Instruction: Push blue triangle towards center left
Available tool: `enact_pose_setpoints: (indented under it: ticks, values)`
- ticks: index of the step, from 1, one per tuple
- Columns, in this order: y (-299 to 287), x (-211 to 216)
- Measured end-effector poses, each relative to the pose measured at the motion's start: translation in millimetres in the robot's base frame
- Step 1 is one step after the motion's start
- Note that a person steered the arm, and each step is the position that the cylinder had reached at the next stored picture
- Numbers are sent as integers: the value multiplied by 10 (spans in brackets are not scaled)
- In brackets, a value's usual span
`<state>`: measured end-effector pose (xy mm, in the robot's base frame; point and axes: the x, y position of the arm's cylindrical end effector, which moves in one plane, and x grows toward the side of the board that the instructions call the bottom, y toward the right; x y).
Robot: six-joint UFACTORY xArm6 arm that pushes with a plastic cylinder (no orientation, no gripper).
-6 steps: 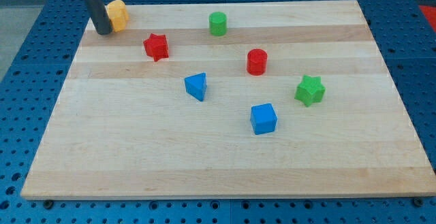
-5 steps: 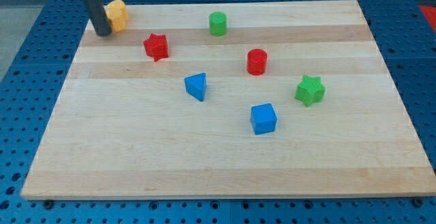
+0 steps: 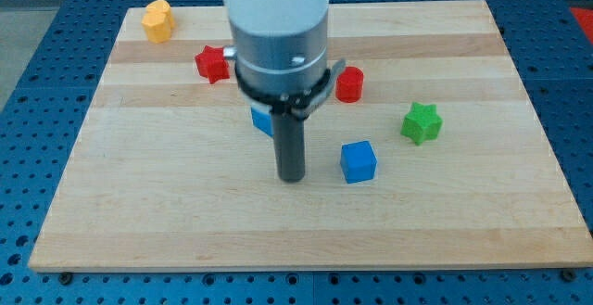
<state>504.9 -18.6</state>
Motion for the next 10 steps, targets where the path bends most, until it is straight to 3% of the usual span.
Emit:
enact_pose_setpoints:
  ticks: [2,3,5,10]
  values:
    - [54,-558]
    - [-23,-586]
    - [-725,-786]
    - [-2346,-721]
